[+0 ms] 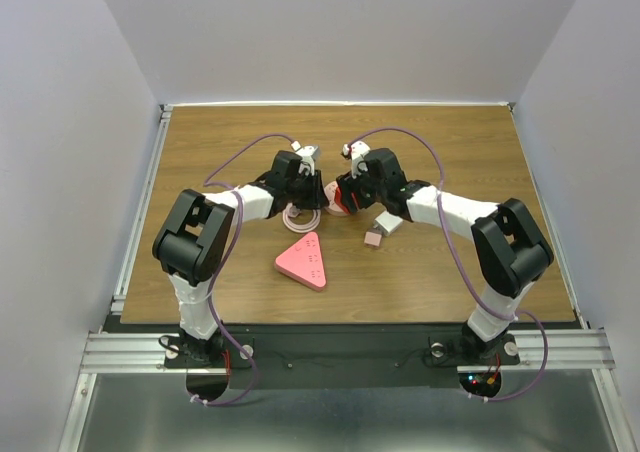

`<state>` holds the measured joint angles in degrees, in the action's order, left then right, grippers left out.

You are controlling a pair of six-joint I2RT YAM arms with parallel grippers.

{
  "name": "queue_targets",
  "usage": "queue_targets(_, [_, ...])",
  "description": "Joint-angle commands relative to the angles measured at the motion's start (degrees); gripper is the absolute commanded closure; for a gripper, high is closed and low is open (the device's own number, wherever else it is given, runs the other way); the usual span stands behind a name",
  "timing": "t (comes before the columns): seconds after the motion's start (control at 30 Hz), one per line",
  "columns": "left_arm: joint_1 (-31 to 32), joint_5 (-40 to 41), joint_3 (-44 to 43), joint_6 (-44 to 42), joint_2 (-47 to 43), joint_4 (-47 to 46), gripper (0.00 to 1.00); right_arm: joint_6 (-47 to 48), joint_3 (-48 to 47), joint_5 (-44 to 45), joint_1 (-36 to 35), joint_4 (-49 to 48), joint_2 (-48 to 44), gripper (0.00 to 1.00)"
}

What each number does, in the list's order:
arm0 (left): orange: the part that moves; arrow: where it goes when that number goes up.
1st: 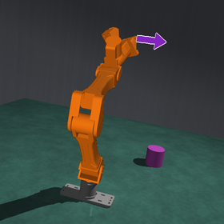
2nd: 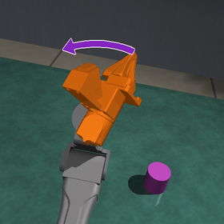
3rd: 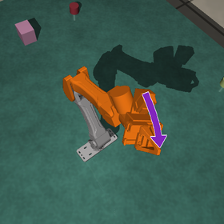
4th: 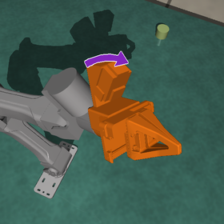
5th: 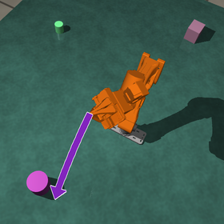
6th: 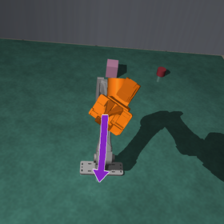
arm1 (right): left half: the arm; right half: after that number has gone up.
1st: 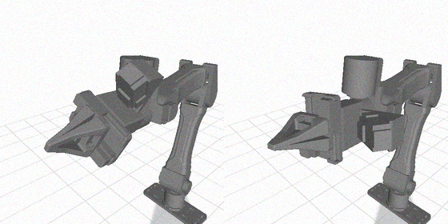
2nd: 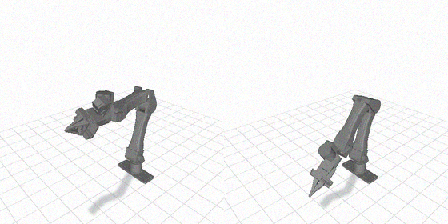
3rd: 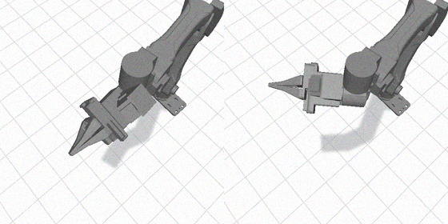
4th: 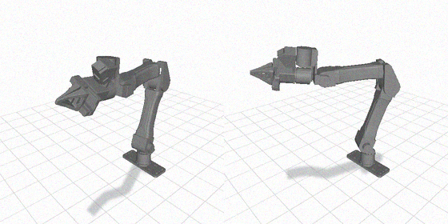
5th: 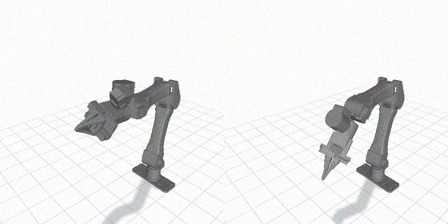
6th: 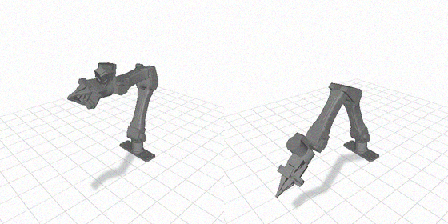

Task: Insert the plug

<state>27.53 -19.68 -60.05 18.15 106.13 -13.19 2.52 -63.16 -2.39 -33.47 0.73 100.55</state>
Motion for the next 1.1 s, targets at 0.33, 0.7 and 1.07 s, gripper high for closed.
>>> queue_targets(0.33, [-0.90,0.44,-1.74,-0.93,2.07,2.03,0.67,-2.44,3.74,4.68,-1.95,7.18,7.46,1.00])
queue_targets(0.7, [-1.16,-0.62,-2.44,-0.75,3.30,1.77,0.67,-4.55,3.22,4.33,-3.79,8.31,10.36,1.00])
queue_targets(1.07, [-1.25,-0.89,-3.23,-0.66,3.48,1.94,0.67,-6.48,-0.30,0.02,-3.97,10.78,15.99,1.00])
